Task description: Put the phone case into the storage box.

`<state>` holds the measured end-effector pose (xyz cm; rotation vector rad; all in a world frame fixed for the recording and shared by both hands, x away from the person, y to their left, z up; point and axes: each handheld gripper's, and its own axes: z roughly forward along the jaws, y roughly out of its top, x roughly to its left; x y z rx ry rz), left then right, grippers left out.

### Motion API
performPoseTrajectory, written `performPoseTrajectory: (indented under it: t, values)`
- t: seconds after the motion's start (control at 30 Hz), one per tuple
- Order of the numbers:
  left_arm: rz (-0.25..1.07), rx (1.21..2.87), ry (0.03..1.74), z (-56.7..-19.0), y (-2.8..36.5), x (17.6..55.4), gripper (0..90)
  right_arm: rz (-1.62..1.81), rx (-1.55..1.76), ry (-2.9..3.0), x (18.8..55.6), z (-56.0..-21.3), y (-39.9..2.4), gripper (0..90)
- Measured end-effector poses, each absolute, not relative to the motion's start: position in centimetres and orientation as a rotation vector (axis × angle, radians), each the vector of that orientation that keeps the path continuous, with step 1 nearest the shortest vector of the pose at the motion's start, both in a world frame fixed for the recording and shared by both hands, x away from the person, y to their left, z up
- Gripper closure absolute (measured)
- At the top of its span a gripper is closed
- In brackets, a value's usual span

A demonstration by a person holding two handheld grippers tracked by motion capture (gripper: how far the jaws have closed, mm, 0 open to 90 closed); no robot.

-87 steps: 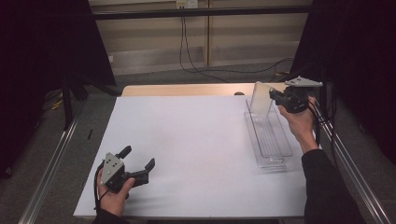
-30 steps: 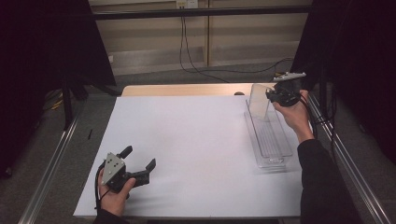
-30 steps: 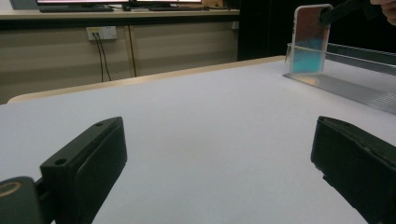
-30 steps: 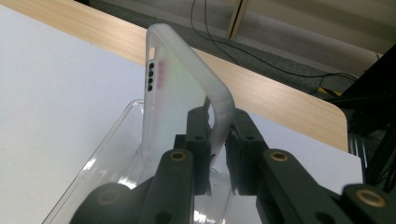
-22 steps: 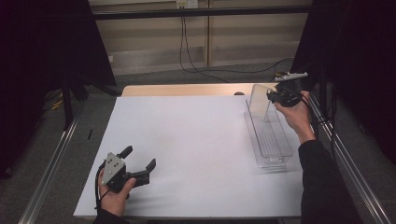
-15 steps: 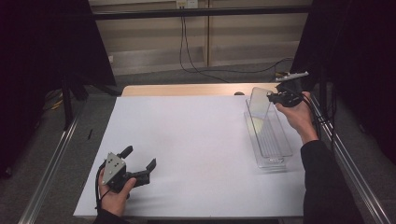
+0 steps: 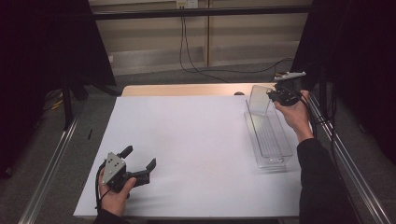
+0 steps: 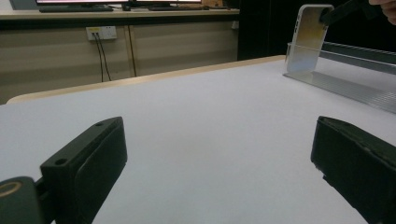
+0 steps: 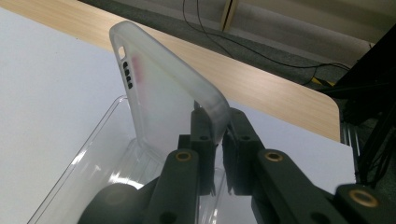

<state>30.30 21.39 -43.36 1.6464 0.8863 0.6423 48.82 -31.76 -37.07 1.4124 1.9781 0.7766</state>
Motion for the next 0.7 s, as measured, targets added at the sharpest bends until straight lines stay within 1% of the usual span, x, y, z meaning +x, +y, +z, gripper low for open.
performPoseTrajectory:
  t: [0.7]
  values:
    - [0.641,1.639,0.895,-43.4,21.3,30.3,3.6,0.797,1.427,1.921,50.3,-37.4,-32.1,83.1]
